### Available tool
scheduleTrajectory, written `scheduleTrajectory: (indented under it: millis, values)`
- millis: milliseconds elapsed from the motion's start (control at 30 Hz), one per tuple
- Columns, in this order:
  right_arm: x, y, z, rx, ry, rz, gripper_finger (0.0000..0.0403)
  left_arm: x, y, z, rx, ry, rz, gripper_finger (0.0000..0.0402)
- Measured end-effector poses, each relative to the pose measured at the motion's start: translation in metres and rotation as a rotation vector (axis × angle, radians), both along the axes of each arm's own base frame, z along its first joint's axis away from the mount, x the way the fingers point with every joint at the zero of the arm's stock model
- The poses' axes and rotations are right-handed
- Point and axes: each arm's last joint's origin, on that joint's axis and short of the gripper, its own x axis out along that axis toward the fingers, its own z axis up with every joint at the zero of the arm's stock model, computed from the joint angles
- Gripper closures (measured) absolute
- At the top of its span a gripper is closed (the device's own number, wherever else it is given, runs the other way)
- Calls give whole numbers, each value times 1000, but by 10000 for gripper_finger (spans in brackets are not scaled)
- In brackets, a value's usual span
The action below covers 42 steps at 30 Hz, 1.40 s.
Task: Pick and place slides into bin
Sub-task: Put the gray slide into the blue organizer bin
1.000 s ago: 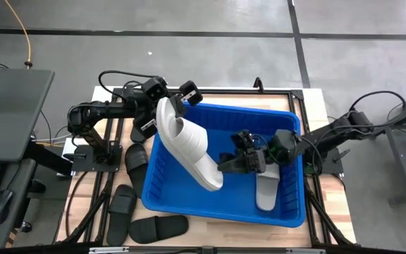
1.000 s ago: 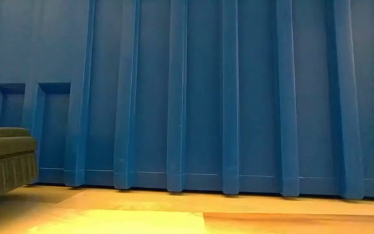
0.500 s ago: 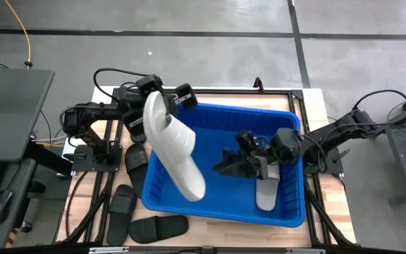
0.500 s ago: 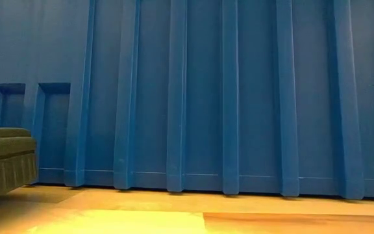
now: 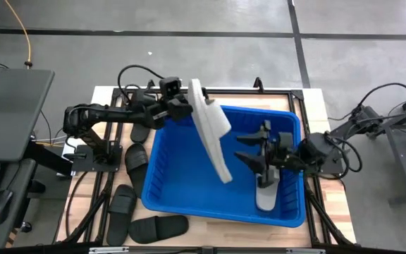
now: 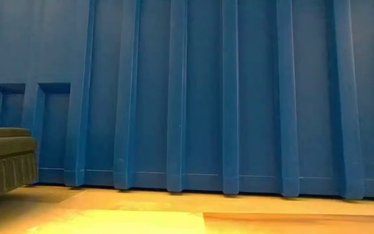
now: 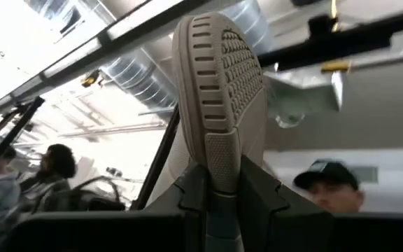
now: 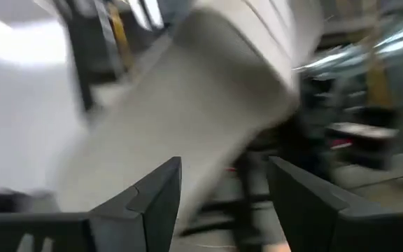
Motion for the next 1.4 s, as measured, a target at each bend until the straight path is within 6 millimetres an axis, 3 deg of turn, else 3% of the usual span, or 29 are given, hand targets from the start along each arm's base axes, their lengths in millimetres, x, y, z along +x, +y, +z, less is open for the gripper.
scheduleTrajectory:
  millis: [100,267,533,933,1300,1400]
  values:
    - [-4,4,-2,-131,73,-178,203,0,1,-1,-43,8,-6,360]
    - [-7,-5,3,-156,129,-432,203,8,-1,-6,-68,99,-4,370]
    - [-5,-14,9,-195,55,-420,203,15,-4,-11,-71,144,22,370]
    - [-7,-1,8,-164,7,-301,203,16,9,-15,-89,183,80,370]
    - [-6,-10,13,-145,-38,-356,205,22,5,-20,-92,259,79,370]
    - [-7,-12,12,-60,-15,-404,228,22,5,-20,-90,258,78,370]
